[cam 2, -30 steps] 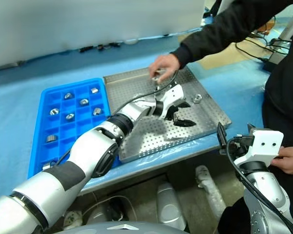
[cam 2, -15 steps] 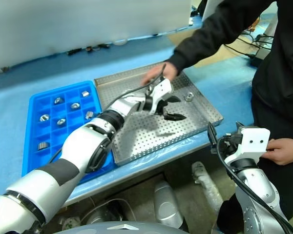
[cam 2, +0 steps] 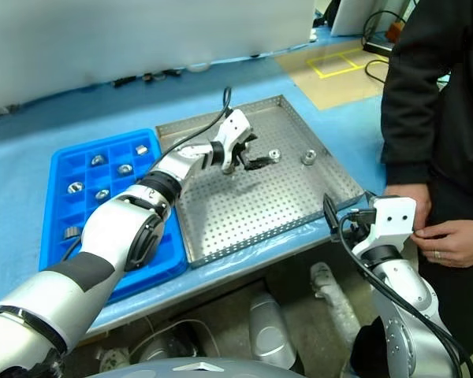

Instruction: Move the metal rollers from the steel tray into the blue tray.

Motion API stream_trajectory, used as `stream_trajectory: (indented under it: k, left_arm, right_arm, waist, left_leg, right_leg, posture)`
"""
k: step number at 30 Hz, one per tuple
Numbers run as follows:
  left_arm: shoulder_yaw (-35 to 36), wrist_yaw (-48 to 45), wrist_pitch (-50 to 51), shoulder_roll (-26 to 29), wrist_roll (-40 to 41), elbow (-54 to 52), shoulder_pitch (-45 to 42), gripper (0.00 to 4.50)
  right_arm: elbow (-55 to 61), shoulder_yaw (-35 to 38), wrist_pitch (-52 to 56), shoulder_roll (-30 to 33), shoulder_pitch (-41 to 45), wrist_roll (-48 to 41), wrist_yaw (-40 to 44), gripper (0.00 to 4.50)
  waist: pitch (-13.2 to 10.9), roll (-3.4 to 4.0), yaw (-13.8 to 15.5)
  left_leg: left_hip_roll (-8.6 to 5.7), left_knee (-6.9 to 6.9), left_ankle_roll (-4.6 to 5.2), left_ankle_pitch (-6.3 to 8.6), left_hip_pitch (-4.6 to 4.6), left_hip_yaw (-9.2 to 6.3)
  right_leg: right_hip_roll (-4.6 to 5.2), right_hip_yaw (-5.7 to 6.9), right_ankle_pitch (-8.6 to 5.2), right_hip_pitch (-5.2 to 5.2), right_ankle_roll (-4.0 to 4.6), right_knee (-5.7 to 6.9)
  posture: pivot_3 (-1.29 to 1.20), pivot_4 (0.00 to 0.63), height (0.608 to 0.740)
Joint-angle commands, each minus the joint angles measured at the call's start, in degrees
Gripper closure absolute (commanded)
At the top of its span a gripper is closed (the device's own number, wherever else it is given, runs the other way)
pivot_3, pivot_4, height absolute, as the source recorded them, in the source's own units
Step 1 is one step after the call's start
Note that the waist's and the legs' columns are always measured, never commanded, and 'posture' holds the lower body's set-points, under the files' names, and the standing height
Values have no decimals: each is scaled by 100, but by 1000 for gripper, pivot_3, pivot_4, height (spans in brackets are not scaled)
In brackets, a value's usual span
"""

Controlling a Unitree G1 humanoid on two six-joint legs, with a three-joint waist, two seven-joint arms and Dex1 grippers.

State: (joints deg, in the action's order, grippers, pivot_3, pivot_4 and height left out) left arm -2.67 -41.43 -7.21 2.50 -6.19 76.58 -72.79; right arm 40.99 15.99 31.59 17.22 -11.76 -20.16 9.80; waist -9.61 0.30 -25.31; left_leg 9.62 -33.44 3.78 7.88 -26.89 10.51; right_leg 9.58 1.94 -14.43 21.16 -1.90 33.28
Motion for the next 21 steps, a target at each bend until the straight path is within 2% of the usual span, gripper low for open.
stream_trajectory:
  k: [1, 5, 21]
  left_arm:
    - [-69, 760, 51, -43, -243, 42, 6, 39]
    - [-135, 1303, 199, -38, -469, 105, 73, 39]
    - [-316, 1630, 567, -88, -941, 174, 457, 39]
  right_arm:
    - [105, -32, -82, 32, 10, 70, -4, 0]
    - [143, -32, -86, 16, -69, 88, -13, 0]
    - [129, -43, -83, -42, -214, 166, -36, 0]
  waist:
    - [0, 0, 1]
    - [0, 0, 1]
    - [0, 1, -17]
  left_leg:
    - [0, -4, 1, -1, -6, -7]
    - [1, -16, 2, -1, -20, -25]
    - [-1, -23, -13, 8, -24, -41]
  right_leg:
    - [0, 6, 0, 0, 0, 0]
    - [-1, 24, 0, -2, 0, 1]
    - [0, 39, 0, -12, 0, -1]
  posture:
    - [-733, 150, 740]
    - [-751, 150, 740]
    - [-760, 150, 740]
